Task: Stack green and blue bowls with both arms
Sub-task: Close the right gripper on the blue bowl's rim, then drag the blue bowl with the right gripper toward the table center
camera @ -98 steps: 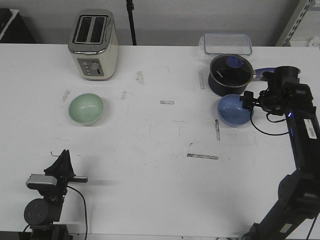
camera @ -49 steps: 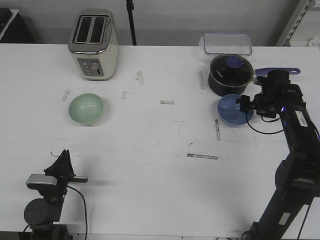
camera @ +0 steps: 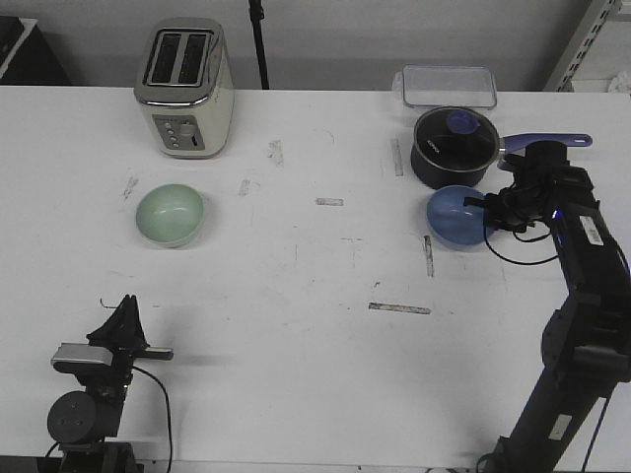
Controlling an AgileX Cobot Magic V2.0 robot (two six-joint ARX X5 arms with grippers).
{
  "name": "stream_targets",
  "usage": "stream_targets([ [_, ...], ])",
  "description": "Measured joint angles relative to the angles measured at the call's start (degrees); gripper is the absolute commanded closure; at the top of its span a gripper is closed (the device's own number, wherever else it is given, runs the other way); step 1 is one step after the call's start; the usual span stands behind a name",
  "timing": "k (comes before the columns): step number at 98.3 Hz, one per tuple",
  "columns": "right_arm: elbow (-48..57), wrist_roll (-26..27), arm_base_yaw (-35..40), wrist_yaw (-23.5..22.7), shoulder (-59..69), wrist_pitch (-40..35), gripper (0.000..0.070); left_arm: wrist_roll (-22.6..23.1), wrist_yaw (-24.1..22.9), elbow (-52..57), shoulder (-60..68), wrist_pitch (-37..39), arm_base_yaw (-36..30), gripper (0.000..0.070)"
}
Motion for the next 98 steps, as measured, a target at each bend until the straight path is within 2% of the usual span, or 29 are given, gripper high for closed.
stream_targets([
  [27, 0.0, 0.57, -0.02, -0.48, -0.33, -0.28, 0.0688, 0.0, 0.0, 0.0, 0.0, 0.0, 0.0, 0.0699],
  [57, 0.0, 3.78, 0.7, -4.35, -4.26, -2.12, 0.0688, 0.0, 0.0, 0.0, 0.0, 0.0, 0.0, 0.0699],
  [69, 0.0, 5.16, 4.04, -4.35, -4.26, -2.38, 0.0688, 0.0, 0.0, 0.0, 0.0, 0.0, 0.0, 0.0699],
  [98, 0.0, 9.31, 17.42, -4.5, -4.28, 0.87, 0.0688, 0.0, 0.0, 0.0, 0.0, 0.0, 0.0, 0.0699],
])
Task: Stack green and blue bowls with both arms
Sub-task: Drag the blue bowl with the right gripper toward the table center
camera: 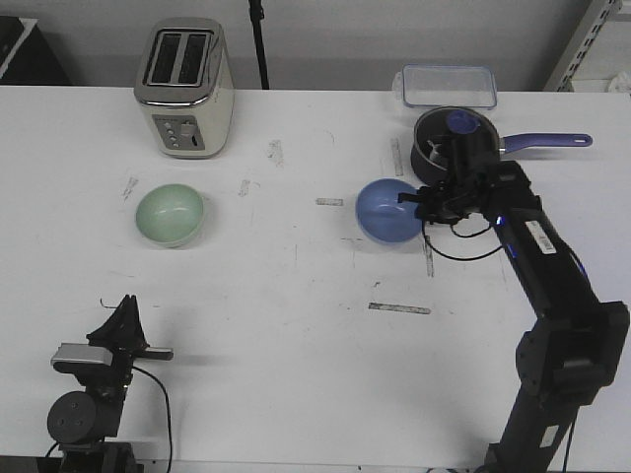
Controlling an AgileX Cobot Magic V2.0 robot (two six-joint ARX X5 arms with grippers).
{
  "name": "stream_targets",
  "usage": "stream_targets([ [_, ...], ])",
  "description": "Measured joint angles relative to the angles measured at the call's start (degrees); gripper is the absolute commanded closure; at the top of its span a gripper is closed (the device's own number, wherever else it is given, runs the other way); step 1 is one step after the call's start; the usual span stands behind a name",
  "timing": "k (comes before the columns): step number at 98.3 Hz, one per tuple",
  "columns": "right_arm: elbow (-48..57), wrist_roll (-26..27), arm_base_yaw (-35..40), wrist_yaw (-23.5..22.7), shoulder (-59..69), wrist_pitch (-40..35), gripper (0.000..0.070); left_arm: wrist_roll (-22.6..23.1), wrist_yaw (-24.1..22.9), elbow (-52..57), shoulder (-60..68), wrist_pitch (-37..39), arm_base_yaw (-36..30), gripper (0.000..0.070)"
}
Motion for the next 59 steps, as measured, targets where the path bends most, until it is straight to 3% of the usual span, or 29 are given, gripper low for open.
stream_targets([
  [29, 0.0, 3.41, 13.44, -0.26, 0.7, 0.15, 0.0688, 0.0, 0.0, 0.0, 0.0, 0.0, 0.0, 0.0699],
  [59, -0.02, 4.98, 15.19, 0.11, 3.19, 1.66, 0.0688, 0.0, 0.0, 0.0, 0.0, 0.0, 0.0, 0.0699],
])
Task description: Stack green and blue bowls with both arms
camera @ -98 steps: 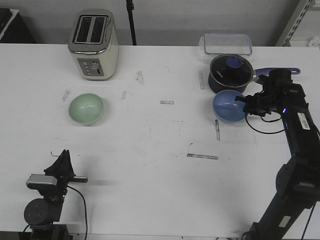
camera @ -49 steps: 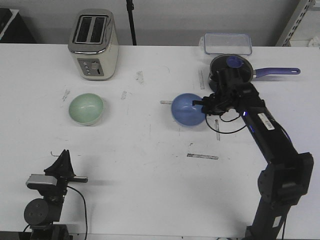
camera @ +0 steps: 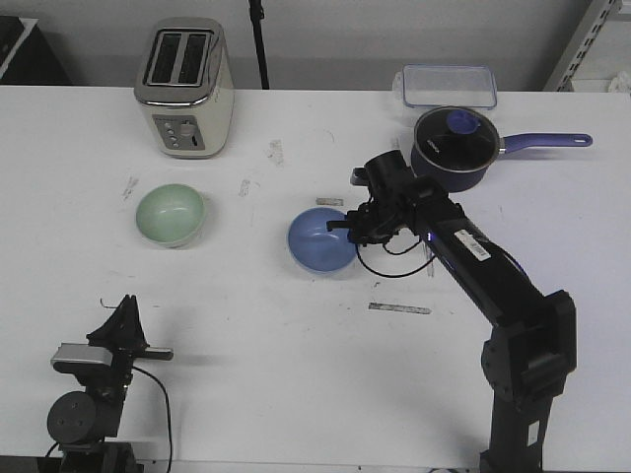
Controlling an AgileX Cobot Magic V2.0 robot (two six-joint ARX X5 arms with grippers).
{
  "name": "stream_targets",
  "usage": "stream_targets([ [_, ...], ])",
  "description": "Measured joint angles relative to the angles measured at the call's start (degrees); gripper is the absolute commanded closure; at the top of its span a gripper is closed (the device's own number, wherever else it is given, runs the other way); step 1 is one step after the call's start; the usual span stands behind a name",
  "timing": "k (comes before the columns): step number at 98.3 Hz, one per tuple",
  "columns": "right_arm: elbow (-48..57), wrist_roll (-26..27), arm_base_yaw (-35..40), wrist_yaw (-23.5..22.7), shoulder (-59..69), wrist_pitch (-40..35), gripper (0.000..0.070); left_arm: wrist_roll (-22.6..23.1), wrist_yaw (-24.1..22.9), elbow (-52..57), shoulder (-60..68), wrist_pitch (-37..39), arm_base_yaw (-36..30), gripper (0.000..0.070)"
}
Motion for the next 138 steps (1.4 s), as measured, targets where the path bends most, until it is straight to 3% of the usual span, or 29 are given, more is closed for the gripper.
stream_targets([
  [89, -3.54, -0.02, 0.7, 0.33, 0.76, 4.09, 0.0681, 0.0, 0.0, 0.0, 0.0, 0.02, 0.0, 0.0699],
  [94, -3.54, -0.02, 0.74, 0.33, 0.76, 4.24, 0.0654, 0.0, 0.0, 0.0, 0.0, 0.02, 0.0, 0.0699],
  [106, -3.54, 0.0, 0.81, 1.33, 0.76, 4.22, 0.0514, 0.0, 0.0, 0.0, 0.0, 0.02, 0.0, 0.0699],
  [127, -3.54, 0.0, 0.79, 1.64, 0.76, 4.24, 0.0472, 0.0, 0.0, 0.0, 0.0, 0.02, 0.0, 0.0699],
  [138, -3.54, -0.02, 0.77, 3.13, 0.37, 4.52, 0.0381, 0.0, 0.0, 0.0, 0.0, 0.02, 0.0, 0.0699],
])
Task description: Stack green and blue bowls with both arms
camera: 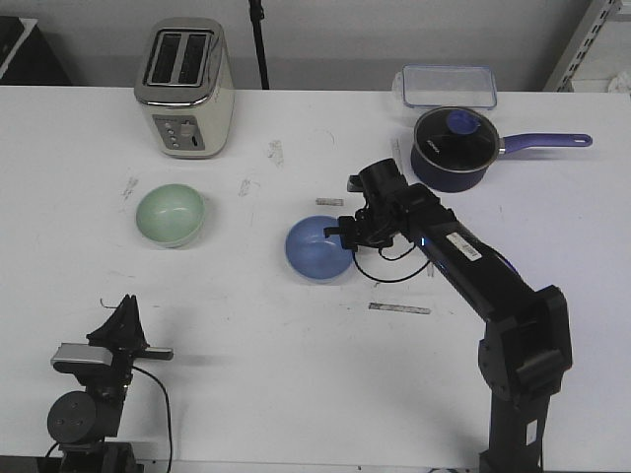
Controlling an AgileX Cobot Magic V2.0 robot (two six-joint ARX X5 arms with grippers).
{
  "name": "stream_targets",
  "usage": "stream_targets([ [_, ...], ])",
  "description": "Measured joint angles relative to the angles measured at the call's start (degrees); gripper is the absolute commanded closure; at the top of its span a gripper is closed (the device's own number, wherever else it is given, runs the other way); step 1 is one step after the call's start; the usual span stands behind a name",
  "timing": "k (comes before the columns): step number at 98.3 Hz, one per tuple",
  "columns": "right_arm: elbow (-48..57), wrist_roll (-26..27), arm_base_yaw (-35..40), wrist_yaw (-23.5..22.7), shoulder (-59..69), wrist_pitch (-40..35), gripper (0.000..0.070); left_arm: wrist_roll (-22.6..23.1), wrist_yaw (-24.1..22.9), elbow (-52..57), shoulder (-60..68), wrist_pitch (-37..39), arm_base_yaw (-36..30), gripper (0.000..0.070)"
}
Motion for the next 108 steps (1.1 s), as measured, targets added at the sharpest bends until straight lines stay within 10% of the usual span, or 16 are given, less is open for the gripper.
stream_targets([
  [37, -0.04, -0.44, -0.39, 4.22, -9.66, 1.75, 0.0371, 0.0, 0.0, 0.0, 0.0, 0.0, 0.0, 0.0699],
  [54, -4.26, -3.06, -0.63, 10.16, -12.76, 7.56, 0.0596, 0.0, 0.0, 0.0, 0.0, 0.0, 0.0, 0.0699],
  [108, -42.29, -20.24, -11.91, 17.7, -42.88, 42.1, 0.0684, 0.0, 0.0, 0.0, 0.0, 0.0, 0.0, 0.0699],
])
